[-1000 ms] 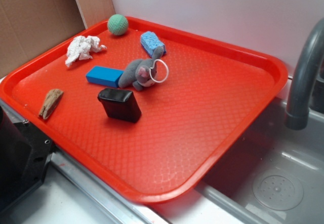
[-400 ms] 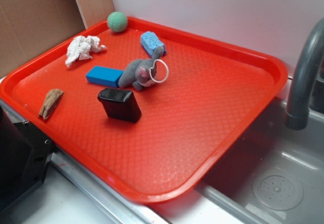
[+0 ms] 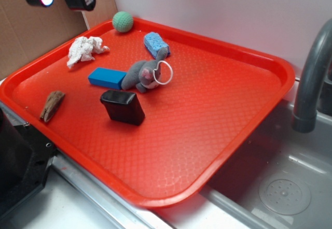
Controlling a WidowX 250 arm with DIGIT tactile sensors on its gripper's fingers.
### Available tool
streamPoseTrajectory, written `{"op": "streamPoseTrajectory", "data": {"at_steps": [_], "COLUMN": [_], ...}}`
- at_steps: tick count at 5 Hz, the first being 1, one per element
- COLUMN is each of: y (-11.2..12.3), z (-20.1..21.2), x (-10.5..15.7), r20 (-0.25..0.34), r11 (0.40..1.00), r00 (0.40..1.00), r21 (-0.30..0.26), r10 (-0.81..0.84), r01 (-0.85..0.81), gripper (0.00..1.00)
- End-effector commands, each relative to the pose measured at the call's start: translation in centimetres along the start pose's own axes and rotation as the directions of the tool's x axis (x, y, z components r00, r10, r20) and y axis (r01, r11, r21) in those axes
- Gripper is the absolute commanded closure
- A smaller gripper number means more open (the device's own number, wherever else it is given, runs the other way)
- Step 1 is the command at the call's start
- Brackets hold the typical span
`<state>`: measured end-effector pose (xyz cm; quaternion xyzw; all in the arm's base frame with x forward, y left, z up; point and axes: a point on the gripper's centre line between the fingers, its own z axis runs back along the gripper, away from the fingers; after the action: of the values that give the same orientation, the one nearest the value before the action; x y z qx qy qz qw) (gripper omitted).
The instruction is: Grab the white paper.
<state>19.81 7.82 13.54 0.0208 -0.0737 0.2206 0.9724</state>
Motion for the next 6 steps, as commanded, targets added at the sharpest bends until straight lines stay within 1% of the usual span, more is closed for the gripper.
{"op": "streamPoseTrajectory", "data": {"at_steps": [1, 2, 3, 4, 5, 6], "y": [6.4, 5.3, 3.2, 1.7, -0.1, 0.2], "z": [-4.1, -7.3, -9.5, -11.0, -11.9, -11.7], "x": [1.1, 2.8, 4.2, 4.3, 4.3, 4.1], "r20": [0.097, 0.031, 0.003, -0.019, -0.010, -0.009], "r11": [0.955, 0.954, 0.967, 0.975, 0.988, 0.991], "r00": [0.952, 0.957, 0.970, 0.979, 0.988, 0.991], "r21": [-0.080, -0.097, -0.080, -0.080, -0.026, -0.006], "r10": [0.291, 0.288, 0.244, 0.204, 0.154, 0.133], "r01": [-0.284, -0.284, -0.243, -0.205, -0.154, -0.133], "gripper": [0.00, 0.00, 0.00, 0.00, 0.69, 1.00]}}
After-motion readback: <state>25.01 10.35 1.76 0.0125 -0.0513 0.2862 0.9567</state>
